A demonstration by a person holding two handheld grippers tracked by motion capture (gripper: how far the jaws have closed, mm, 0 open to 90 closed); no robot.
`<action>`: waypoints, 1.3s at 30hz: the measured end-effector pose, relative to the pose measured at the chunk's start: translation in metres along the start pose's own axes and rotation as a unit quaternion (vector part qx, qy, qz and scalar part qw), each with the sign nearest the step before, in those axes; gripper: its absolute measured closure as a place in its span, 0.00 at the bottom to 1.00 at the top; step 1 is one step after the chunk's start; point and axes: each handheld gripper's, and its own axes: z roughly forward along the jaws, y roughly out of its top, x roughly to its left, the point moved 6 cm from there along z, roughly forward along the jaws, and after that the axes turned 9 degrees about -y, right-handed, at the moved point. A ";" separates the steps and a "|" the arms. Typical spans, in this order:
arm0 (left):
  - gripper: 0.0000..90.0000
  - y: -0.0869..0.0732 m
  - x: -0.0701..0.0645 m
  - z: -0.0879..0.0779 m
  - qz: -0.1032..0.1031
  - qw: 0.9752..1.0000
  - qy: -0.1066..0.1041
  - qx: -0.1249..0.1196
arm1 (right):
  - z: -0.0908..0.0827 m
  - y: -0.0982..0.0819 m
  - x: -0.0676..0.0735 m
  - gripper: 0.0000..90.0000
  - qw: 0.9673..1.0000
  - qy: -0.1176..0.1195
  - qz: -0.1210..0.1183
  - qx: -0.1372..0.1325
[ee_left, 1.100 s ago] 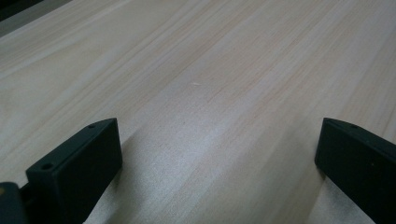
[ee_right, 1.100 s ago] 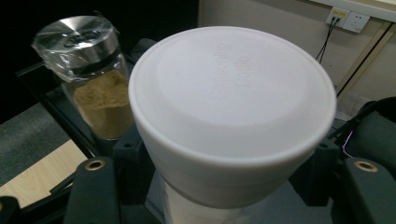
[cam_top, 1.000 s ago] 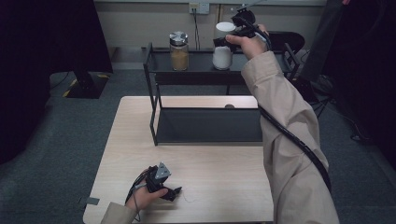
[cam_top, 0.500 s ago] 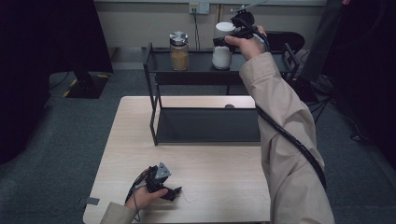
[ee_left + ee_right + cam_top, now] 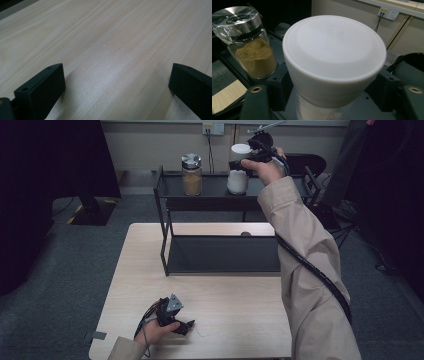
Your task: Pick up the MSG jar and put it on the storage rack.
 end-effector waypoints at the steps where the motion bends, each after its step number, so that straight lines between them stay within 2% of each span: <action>1: 0.00 0.000 0.000 0.000 -0.001 1.000 0.001 0.000 | -0.001 -0.001 0.000 0.28 1.000 0.002 0.004 0.000; 8: 0.00 0.000 -0.001 0.000 -0.002 1.000 0.002 0.000 | -0.007 -0.009 0.001 0.12 1.000 0.001 0.026 -0.002; 14: 0.00 0.000 -0.001 0.000 0.000 1.000 0.002 0.000 | -0.015 -0.013 0.003 0.03 1.000 0.004 0.019 -0.008; 16: 0.00 0.000 -0.001 0.001 -0.002 1.000 0.001 -0.002 | -0.019 -0.016 0.004 0.00 1.000 0.005 0.018 -0.018; 19: 0.00 0.000 -0.001 0.001 -0.002 1.000 0.001 -0.002 | -0.023 -0.020 0.005 0.00 1.000 0.005 0.016 -0.019; 27: 0.00 0.000 -0.002 0.000 -0.003 1.000 0.003 -0.002 | -0.031 -0.035 0.005 0.00 0.999 0.027 0.009 -0.022; 39: 0.00 -0.001 -0.003 0.000 -0.006 1.000 0.006 -0.002 | -0.047 -0.060 0.006 0.00 0.999 0.041 0.005 -0.035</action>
